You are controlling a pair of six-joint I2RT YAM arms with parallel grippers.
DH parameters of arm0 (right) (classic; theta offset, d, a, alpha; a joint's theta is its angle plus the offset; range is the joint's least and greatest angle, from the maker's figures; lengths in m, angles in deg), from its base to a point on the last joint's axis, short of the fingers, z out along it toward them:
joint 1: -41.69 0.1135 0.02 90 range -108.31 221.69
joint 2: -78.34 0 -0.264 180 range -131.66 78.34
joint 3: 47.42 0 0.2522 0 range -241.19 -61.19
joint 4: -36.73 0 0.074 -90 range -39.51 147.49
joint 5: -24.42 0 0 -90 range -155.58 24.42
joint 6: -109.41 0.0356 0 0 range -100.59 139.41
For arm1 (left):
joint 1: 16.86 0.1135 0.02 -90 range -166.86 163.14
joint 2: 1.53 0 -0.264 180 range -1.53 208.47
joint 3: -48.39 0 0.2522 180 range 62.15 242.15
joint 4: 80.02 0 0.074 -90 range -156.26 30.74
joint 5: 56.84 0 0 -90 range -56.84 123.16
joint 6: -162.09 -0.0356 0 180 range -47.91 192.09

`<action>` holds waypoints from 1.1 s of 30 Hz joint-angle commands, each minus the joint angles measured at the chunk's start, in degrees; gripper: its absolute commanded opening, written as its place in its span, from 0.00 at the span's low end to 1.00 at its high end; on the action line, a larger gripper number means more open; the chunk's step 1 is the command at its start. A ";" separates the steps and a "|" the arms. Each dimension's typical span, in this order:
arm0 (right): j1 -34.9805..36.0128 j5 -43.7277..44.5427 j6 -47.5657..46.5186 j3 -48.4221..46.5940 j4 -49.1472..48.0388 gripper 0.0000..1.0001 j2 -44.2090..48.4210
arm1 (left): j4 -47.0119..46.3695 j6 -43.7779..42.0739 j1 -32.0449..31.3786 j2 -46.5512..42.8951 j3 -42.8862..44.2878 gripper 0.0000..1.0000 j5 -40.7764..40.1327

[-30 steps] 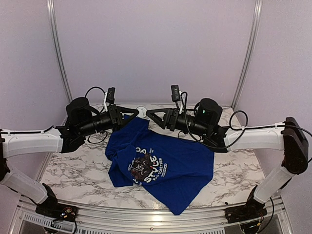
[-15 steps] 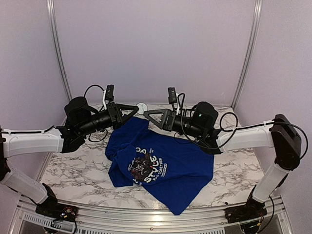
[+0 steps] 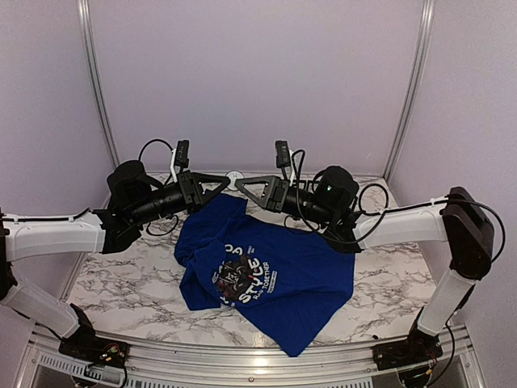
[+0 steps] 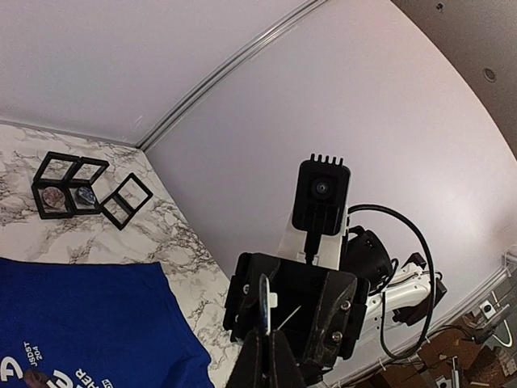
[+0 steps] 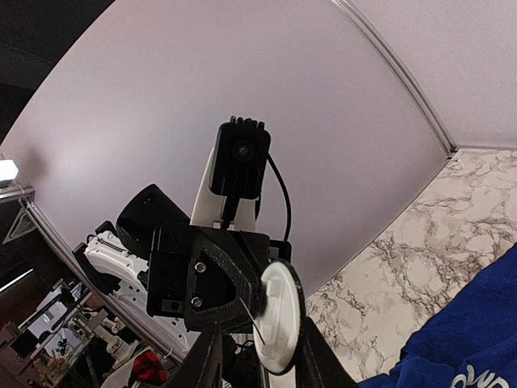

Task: Remove the brooch from the garment
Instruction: Close the brooch securely.

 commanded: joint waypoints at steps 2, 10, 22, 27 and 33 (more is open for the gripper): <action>-0.40 -1.05 0.95 -1.90 -1.67 0.25 -0.68 | 1.59 -2.16 -0.27 -0.19 1.35 0.00 0.33; -0.40 -1.20 1.04 -1.80 -1.26 0.18 -0.72 | 2.86 -3.76 -1.04 0.07 2.03 0.00 0.21; -0.38 -0.94 1.53 -1.63 -0.83 0.11 -0.92 | 6.27 -7.48 -2.55 -1.02 2.72 0.00 -1.31; -0.31 -1.08 1.53 -1.81 -0.11 0.09 -0.97 | 7.39 -9.29 -3.35 -1.25 3.03 0.00 -2.01; -0.30 -1.03 1.32 -2.13 0.49 0.08 -1.07 | 7.79 -10.85 -4.27 -1.26 3.51 0.00 -2.47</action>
